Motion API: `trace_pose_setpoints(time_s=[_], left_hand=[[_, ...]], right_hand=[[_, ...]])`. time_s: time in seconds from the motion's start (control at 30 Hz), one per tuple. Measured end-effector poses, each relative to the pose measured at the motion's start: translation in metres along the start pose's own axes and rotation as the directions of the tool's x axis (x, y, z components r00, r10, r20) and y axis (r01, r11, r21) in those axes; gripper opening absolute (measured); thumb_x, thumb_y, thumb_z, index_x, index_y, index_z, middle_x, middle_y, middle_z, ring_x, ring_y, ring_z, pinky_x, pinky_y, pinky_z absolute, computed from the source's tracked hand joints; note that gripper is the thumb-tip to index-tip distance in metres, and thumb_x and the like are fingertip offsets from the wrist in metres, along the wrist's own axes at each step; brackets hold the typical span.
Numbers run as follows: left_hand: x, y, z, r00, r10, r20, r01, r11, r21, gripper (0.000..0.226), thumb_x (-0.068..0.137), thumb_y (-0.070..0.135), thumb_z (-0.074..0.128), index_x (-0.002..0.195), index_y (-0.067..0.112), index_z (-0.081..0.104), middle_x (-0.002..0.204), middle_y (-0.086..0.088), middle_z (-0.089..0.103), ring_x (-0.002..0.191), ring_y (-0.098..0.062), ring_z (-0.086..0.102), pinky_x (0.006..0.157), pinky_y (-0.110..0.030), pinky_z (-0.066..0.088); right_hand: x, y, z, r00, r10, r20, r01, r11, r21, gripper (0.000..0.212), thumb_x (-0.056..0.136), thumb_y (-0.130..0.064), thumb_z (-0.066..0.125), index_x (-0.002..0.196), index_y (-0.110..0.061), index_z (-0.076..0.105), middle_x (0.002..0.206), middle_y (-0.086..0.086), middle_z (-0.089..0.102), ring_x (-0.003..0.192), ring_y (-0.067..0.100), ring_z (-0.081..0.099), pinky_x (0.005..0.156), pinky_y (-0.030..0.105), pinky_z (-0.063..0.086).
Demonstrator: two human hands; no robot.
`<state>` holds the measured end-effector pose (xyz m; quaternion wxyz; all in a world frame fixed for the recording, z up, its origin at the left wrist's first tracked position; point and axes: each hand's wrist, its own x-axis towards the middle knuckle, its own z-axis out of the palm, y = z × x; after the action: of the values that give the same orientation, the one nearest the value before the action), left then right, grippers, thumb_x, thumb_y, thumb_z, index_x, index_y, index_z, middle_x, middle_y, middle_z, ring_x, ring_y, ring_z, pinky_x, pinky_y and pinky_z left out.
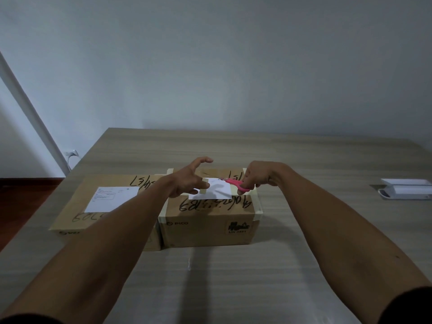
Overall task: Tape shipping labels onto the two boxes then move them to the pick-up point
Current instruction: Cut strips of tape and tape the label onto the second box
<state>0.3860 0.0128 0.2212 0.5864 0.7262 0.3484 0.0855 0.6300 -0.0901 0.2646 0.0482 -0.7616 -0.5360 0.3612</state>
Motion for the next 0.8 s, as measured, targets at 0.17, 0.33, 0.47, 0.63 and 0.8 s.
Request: trace_pose_setpoints(time_s=[0.17, 0.33, 0.47, 0.63, 0.8], left_hand=[[-0.002, -0.004, -0.003, 0.996, 0.038, -0.076, -0.029, 0.993, 0.117, 0.083, 0.089, 0.001, 0.075, 0.144, 0.049, 0.036, 0.091, -0.015, 0.051, 0.083, -0.026, 0.050, 0.076, -0.036, 0.049], [-0.008, -0.018, -0.010, 0.967, 0.062, -0.247, 0.065, 0.877, 0.475, 0.095, 0.080, 0.008, 0.085, 0.151, 0.039, 0.029, 0.121, -0.018, 0.061, 0.107, -0.028, 0.060, 0.081, -0.033, 0.051], [-0.013, -0.035, -0.015, 0.946, 0.045, -0.321, 0.186, 0.733, 0.654, 0.108, 0.072, 0.017, 0.091, 0.153, 0.041, 0.023, 0.133, -0.016, 0.061, 0.104, -0.027, 0.059, 0.081, -0.040, 0.051], [-0.016, -0.052, -0.016, 0.936, 0.001, -0.351, 0.260, 0.671, 0.695, 0.110, 0.072, 0.026, 0.091, 0.155, 0.041, 0.021, 0.136, -0.012, 0.062, 0.108, -0.030, 0.062, 0.081, -0.039, 0.051], [-0.015, -0.060, -0.012, 0.928, 0.003, -0.373, 0.262, 0.707, 0.657, 0.114, 0.066, 0.038, 0.094, 0.155, 0.041, 0.023, 0.138, -0.014, 0.057, 0.113, -0.034, 0.060, 0.089, -0.044, 0.053]], right_hand=[[0.007, -0.002, 0.011, 0.997, 0.061, -0.056, -0.064, 0.996, -0.064, 0.027, 0.079, -0.029, 0.087, 0.082, -0.004, 0.080, 0.084, 0.009, 0.078, 0.069, 0.017, 0.068, 0.063, 0.028, 0.054], [0.013, 0.007, 0.034, 0.934, 0.237, -0.268, -0.220, 0.971, 0.090, 0.038, 0.075, -0.030, 0.092, 0.072, -0.004, 0.065, 0.070, 0.007, 0.066, 0.062, 0.018, 0.063, 0.057, 0.031, 0.051], [0.019, 0.022, 0.057, 0.872, 0.385, -0.303, -0.283, 0.900, 0.331, 0.032, 0.076, -0.015, 0.091, 0.087, 0.001, 0.066, 0.080, 0.015, 0.074, 0.064, 0.022, 0.069, 0.056, 0.032, 0.054], [0.024, 0.034, 0.071, 0.853, 0.499, -0.154, -0.352, 0.767, 0.536, 0.031, 0.069, 0.007, 0.090, 0.091, 0.010, 0.068, 0.073, 0.025, 0.073, 0.061, 0.032, 0.076, 0.064, 0.044, 0.064], [0.028, 0.030, 0.068, 0.856, 0.514, -0.057, -0.418, 0.753, 0.509, 0.025, 0.076, 0.006, 0.086, 0.076, 0.003, 0.062, 0.063, 0.021, 0.070, 0.055, 0.030, 0.072, 0.051, 0.038, 0.061]])
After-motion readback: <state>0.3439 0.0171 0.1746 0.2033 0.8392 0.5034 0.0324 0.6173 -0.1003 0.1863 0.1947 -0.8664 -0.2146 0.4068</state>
